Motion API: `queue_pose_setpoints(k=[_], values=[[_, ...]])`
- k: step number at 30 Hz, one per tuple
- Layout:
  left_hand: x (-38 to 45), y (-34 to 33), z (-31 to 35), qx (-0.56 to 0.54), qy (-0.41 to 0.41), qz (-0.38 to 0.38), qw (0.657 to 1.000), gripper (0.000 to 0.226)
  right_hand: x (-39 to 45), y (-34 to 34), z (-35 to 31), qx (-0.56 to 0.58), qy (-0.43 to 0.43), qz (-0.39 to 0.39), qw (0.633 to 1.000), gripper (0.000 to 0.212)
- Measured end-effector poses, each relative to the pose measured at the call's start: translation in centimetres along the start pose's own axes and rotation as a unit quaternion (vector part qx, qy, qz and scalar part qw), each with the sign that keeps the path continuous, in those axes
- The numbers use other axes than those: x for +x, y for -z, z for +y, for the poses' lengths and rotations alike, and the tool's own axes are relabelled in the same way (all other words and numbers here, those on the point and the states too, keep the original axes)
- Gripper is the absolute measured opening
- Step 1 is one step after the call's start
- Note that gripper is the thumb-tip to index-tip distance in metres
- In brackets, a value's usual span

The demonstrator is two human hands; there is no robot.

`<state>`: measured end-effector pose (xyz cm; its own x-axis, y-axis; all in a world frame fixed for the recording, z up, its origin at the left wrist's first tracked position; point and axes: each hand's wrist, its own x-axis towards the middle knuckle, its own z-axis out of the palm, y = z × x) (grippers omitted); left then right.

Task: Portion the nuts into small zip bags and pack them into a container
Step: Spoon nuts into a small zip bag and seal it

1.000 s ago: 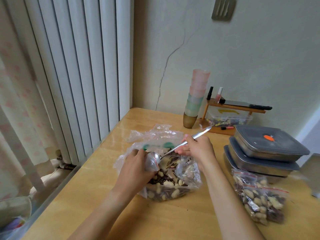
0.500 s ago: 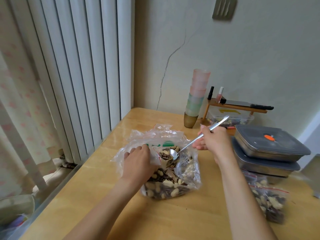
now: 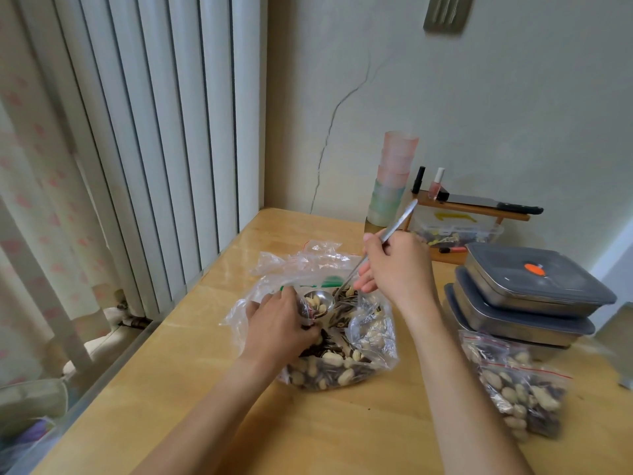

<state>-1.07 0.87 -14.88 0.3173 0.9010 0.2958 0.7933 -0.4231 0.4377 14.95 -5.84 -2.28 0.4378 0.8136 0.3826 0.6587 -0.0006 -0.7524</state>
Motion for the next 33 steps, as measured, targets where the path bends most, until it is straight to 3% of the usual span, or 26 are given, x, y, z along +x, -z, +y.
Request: queue_pose_setpoints(k=[6, 9, 14, 21, 27, 33], values=[[-0.2, 1.1, -0.3, -0.066, -0.028, -0.021, 0.997, 0.038, -0.3, 0.5, -1.2, -0.068, 0.082, -0.017, 0.994, 0.043], [-0.5, 1.6, -0.4, -0.091, -0.048, -0.050, 0.993, 0.048, -0.4, 0.7, -1.2, -0.065, 0.080, -0.009, 0.995, 0.040], [-0.4, 1.9, -0.9, -0.069, -0.065, -0.023, 0.995, 0.050, 0.0, 1.0, -0.4, -0.030, 0.043, 0.009, 0.999, 0.037], [-0.1, 2.0, -1.5, 0.041, -0.097, -0.018, 0.994, 0.097, 1.0, 2.0, 2.1, 0.012, -0.027, 0.014, 0.999, 0.036], [0.0, 1.4, -1.6, 0.011, -0.125, -0.002, 0.992, 0.091, 1.2, 2.3, 2.5, 0.022, -0.021, 0.012, 0.999, 0.036], [0.0, 1.2, -1.5, -0.002, -0.150, -0.026, 0.988, 0.088, 0.6, 2.4, 1.0, -0.023, 0.046, 0.009, 0.999, 0.034]])
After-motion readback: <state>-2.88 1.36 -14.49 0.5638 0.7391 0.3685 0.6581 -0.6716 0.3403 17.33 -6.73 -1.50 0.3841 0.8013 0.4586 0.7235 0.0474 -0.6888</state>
